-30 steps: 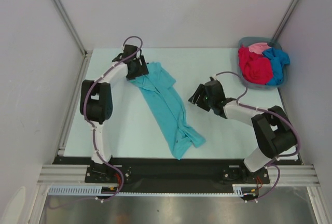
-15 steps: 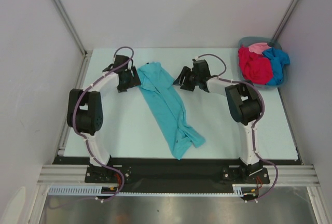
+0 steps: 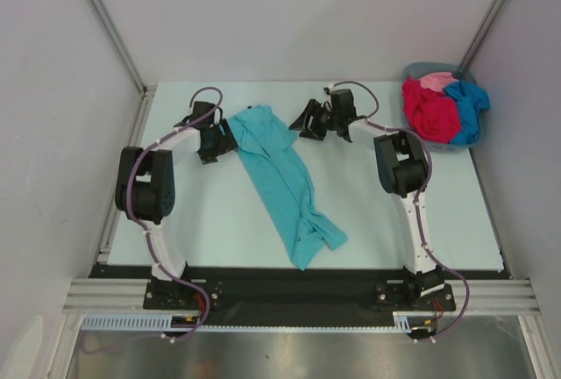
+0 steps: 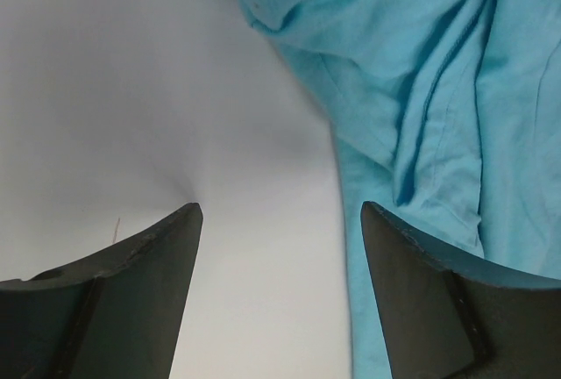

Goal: Fold and stack the t-shirts
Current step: Fold the tshirt

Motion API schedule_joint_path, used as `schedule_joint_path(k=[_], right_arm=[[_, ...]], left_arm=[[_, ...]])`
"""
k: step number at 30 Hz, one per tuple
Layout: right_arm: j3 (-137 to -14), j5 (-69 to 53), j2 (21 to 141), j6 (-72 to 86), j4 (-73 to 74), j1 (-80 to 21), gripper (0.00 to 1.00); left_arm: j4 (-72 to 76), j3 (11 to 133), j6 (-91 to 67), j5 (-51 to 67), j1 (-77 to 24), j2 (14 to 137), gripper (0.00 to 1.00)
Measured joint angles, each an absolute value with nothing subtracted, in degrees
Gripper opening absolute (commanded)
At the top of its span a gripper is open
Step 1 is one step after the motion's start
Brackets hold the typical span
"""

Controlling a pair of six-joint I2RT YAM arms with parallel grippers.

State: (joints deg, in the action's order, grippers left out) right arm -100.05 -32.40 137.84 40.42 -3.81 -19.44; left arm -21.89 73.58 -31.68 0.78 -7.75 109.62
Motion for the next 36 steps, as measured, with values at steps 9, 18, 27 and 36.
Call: schedule_joint_path(k=[9, 18, 27, 36], right_arm=[[-110.69, -35.99, 144.64, 40.45, -2.13, -21.02, 0.64], [-114.91, -38.79, 147.2, 41.15, -0.49, -26.5, 0.64], [-116.49, -38.59, 148.18, 40.69, 2.5, -27.49, 0.0], [-112.49, -36.95, 147.2, 40.38, 0.64, -24.99, 0.0]], left_arm=[[-19.9, 74.72, -32.1, 2.26, -6.55, 111.87, 0.79], [-19.75, 74.72, -32.08, 2.85, -6.55, 111.9, 0.76], [-19.75, 74.72, -32.1, 3.2, -6.35, 111.87, 0.29], [-20.03, 76.09, -31.35, 3.2, -5.96, 112.44, 0.01]])
